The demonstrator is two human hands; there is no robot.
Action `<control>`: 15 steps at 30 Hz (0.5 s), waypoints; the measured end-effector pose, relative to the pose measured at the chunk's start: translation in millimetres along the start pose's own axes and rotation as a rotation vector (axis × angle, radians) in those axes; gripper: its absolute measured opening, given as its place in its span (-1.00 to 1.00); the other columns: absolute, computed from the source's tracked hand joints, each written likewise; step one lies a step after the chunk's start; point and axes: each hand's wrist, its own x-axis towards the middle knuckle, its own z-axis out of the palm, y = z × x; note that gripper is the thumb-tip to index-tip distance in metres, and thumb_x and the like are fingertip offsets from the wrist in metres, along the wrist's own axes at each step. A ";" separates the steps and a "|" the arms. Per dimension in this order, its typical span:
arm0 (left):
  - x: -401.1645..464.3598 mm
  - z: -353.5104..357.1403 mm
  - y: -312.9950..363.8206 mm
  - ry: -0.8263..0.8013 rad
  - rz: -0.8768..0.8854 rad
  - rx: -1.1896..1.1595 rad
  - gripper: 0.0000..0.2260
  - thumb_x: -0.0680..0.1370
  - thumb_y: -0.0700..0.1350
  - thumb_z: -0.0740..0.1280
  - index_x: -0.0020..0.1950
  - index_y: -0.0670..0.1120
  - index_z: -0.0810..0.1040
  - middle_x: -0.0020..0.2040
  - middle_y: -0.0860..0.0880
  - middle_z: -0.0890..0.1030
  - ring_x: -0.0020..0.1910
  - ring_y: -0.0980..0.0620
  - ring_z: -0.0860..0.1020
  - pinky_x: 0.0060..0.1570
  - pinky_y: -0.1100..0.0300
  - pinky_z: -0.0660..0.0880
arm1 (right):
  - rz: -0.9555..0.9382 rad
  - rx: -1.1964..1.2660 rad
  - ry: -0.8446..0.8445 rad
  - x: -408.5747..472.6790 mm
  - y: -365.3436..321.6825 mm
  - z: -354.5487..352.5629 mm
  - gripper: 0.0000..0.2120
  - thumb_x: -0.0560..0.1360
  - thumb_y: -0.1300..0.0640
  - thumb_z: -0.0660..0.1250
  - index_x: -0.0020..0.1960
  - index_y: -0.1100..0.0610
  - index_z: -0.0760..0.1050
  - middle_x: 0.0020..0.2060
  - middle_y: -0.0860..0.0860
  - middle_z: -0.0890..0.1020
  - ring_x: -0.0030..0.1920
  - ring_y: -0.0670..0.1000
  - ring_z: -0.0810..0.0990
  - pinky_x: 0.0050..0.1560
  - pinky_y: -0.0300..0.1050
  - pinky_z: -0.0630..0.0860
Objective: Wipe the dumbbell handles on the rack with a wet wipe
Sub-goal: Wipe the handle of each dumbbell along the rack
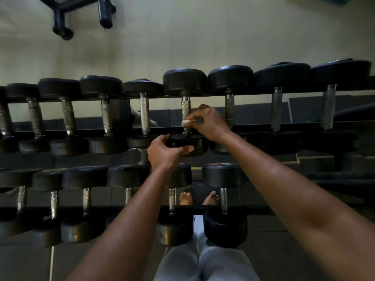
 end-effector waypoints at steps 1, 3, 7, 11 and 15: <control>0.9 -0.6 -0.8 -0.009 0.002 0.000 -0.21 0.28 0.06 0.76 0.45 -0.07 0.59 0.29 -0.01 0.69 0.23 0.09 0.61 0.18 0.28 0.54 | -0.026 -0.067 -0.014 -2.6 -0.3 -1.0 -0.76 0.57 -0.14 0.49 0.19 -0.09 0.70 0.10 -0.09 0.62 0.09 -0.06 0.58 0.06 -0.12 0.54; 2.2 -2.2 -2.1 -0.032 0.007 -0.011 -0.25 0.30 0.04 0.76 0.43 -0.07 0.59 0.27 0.01 0.68 0.16 0.14 0.57 0.02 0.45 0.45 | -0.076 -0.222 -0.073 -7.8 -0.3 -0.8 -0.76 0.62 -0.11 0.44 0.24 -0.07 0.69 0.13 -0.05 0.66 0.12 -0.02 0.61 0.11 -0.06 0.55; 4.0 -2.5 -7.5 -0.034 0.046 -0.025 -0.25 0.32 0.05 0.75 0.44 -0.07 0.59 0.27 0.00 0.68 0.13 0.17 0.56 -0.06 0.50 0.40 | -0.204 -0.391 -0.042 -7.0 0.6 3.5 -0.76 0.67 -0.10 0.36 0.22 -0.03 0.71 0.01 -0.04 0.76 0.00 0.00 0.70 0.02 -0.08 0.55; 9.0 1.7 -17.2 0.011 0.082 -0.023 -0.22 0.27 0.15 0.75 0.42 -0.04 0.61 0.26 0.00 0.70 0.15 0.12 0.61 0.16 0.25 0.57 | -0.307 -0.378 0.129 5.4 1.9 15.4 -0.71 0.70 -0.16 0.33 0.18 -0.01 0.73 -0.09 -0.06 0.78 -0.15 -0.06 0.71 -0.18 -0.18 0.53; 13.9 4.7 -25.3 0.050 0.106 -0.029 -0.13 0.22 0.24 0.74 0.45 -0.01 0.59 0.27 0.02 0.70 0.19 0.09 0.63 0.21 0.13 0.62 | -0.338 -0.407 0.372 29.3 -4.7 23.4 -0.76 0.69 -0.10 0.36 0.18 -0.02 0.74 -0.20 -0.04 0.75 -0.24 -0.04 0.68 -0.22 -0.17 0.49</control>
